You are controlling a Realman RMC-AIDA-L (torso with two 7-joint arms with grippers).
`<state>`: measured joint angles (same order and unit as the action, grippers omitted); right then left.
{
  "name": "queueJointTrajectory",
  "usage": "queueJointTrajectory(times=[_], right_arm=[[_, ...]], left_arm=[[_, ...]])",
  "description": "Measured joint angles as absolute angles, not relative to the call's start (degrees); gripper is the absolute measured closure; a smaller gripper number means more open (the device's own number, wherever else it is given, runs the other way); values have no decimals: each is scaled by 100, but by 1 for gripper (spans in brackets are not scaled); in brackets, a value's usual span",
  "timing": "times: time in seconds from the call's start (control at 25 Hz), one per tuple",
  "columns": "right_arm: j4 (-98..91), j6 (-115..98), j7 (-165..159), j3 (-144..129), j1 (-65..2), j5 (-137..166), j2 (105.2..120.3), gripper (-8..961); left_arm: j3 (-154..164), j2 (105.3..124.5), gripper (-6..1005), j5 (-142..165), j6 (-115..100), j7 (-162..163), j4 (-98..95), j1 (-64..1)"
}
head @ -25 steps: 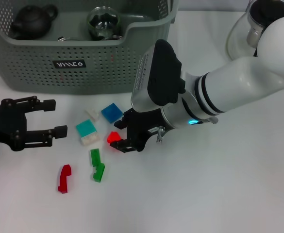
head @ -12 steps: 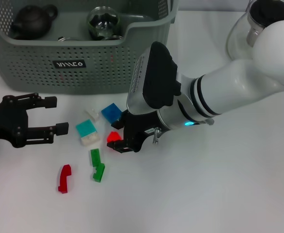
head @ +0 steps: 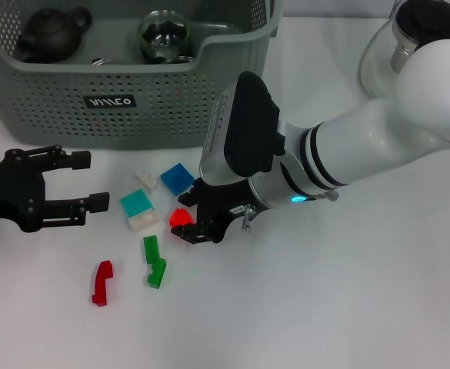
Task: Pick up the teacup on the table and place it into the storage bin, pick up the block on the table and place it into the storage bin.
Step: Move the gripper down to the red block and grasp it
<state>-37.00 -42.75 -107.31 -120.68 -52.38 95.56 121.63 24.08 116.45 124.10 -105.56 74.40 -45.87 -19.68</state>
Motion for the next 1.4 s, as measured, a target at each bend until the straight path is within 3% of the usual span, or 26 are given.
queueJointTrajectory(times=[1.4], right_arm=[[-3638, -4125, -10688, -12076, -5195, 9543, 12172, 445]], left_arm=[[2308, 11643, 226, 12410, -10600, 7436, -4588, -2022]])
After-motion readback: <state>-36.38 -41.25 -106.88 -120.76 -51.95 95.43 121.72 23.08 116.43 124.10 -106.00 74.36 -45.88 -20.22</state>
